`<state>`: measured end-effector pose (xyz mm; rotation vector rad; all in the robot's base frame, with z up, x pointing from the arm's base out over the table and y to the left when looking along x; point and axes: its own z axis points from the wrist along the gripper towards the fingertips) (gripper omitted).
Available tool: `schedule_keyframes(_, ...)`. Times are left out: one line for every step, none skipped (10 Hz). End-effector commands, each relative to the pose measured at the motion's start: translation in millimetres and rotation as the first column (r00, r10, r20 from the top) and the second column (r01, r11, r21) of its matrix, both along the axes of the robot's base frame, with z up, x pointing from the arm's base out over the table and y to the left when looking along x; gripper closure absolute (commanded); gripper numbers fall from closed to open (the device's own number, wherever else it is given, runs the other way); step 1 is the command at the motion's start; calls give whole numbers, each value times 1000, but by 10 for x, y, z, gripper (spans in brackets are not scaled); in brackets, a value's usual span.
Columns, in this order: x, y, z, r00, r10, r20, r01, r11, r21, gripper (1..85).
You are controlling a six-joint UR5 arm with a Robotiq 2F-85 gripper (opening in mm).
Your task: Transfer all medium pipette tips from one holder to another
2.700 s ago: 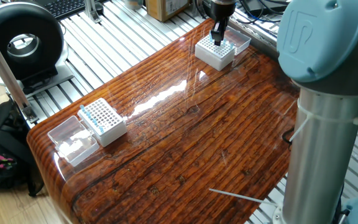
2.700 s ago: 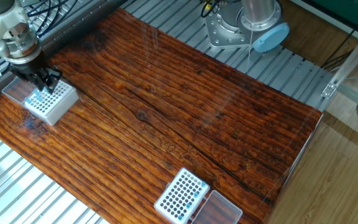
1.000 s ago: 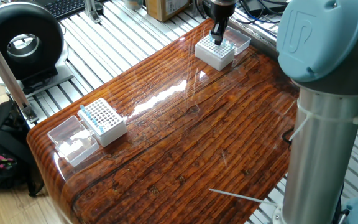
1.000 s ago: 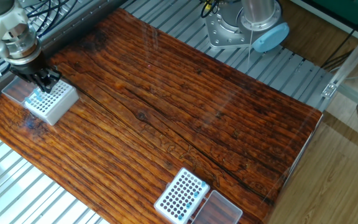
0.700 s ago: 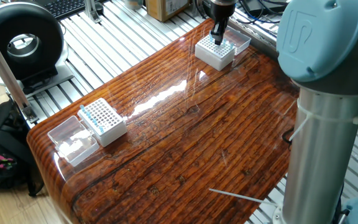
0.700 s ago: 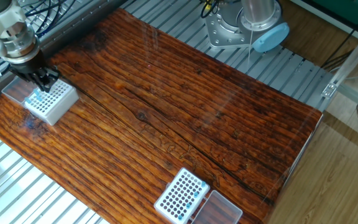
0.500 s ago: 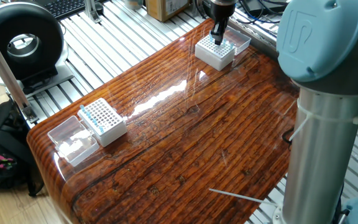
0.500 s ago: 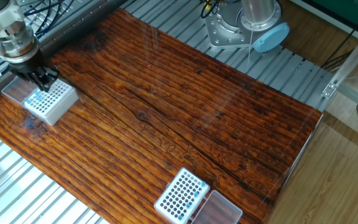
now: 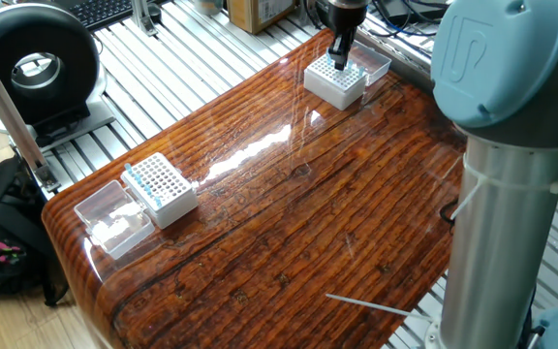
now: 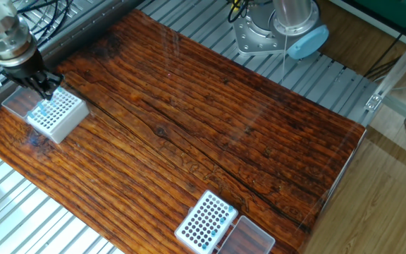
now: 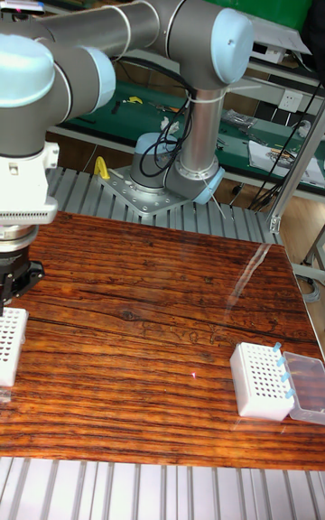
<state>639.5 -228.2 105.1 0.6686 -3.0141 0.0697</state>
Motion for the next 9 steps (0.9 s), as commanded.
schedule_keyframes(-12, 90, 228, 1000, -15, -19, 15, 1000, 10, 743)
schedule_keyframes(-15, 111, 327, 999, -19, -28, 19, 1000, -1, 743)
schedule_keyframes(-2, 117, 421, 999, -29, -28, 28, 999, -24, 747)
schedule_keyframes(5, 219, 516, 998, -57, -32, 56, 998, -25, 753)
schedule_keyframes(9, 332, 594, 997, -75, -36, 74, 997, -17, 753)
schedule_keyframes(15, 489, 656, 995, -94, -33, 94, 996, 4, 757)
schedule_keyframes(29, 688, 691, 992, -123, -25, 124, 992, 35, 757)
schedule_keyframes(71, 953, 710, 988, -157, -12, 158, 985, 75, 757)
schedule_keyframes(116, 1026, 713, 983, -182, 1, 181, 979, 95, 757)
